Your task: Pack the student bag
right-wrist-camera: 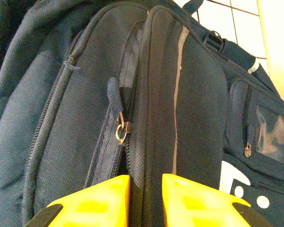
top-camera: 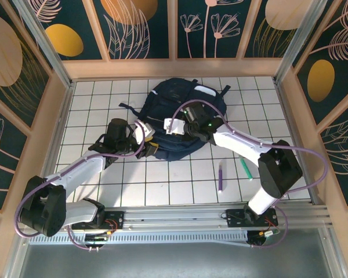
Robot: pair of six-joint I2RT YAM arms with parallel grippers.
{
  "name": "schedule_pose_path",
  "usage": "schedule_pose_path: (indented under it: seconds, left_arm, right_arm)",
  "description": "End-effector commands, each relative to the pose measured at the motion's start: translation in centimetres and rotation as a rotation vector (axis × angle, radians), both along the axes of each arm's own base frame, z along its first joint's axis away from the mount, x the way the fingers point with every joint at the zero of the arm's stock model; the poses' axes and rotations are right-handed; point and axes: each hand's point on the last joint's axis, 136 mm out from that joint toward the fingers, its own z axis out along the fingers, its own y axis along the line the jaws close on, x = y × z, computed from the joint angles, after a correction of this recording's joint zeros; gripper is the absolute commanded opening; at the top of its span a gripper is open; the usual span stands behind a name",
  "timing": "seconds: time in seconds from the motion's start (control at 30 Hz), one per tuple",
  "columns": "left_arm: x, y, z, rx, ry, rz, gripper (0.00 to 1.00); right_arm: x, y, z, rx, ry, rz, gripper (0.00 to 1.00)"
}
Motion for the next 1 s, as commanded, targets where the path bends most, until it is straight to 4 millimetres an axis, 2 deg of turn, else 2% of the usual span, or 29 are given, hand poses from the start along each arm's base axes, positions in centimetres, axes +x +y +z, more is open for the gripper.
schedule_pose_path:
  seconds: [0.0, 0.17, 0.33, 0.5, 0.63, 0.77, 0.97]
  left_arm:
    - [0.4, -0.7, 0.8, -0.034, -0.028, -0.036, 0.5]
    - [1.1, -1.0, 1.1, -0.044, -0.041, -0.035, 0.51]
    - [1.7, -1.2, 2.0, -0.059, -0.103, -0.04, 0.54]
    - [1.8, -1.1, 3.2, -0.069, -0.211, -0.125, 0.55]
    - [1.7, -0.7, 1.9, -0.045, -0.226, -0.217, 0.54]
    - [1.1, -1.7, 2.1, -0.102, -0.214, -0.291, 0.54]
    - [0.1, -2.9, 2.4, -0.144, -0.206, -0.318, 0.52]
  right_arm:
    - [1.5, -0.5, 1.6, -0.016, -0.133, -0.033, 0.24]
    - [1.7, -0.6, 0.6, -0.053, -0.164, -0.045, 0.23]
    - [1.5, -0.2, 1.1, -0.039, -0.185, -0.025, 0.0]
    - [0.3, -0.3, 3.6, 0.008, -0.259, 0.039, 0.0]
    - [-1.8, -0.2, 5.6, 0.049, -0.318, 0.149, 0.0]
    - [-4.1, -0.2, 7.0, 0.11, -0.337, 0.229, 0.0]
    - [-5.1, -0.4, 8.2, 0.179, -0.343, 0.227, 0.0]
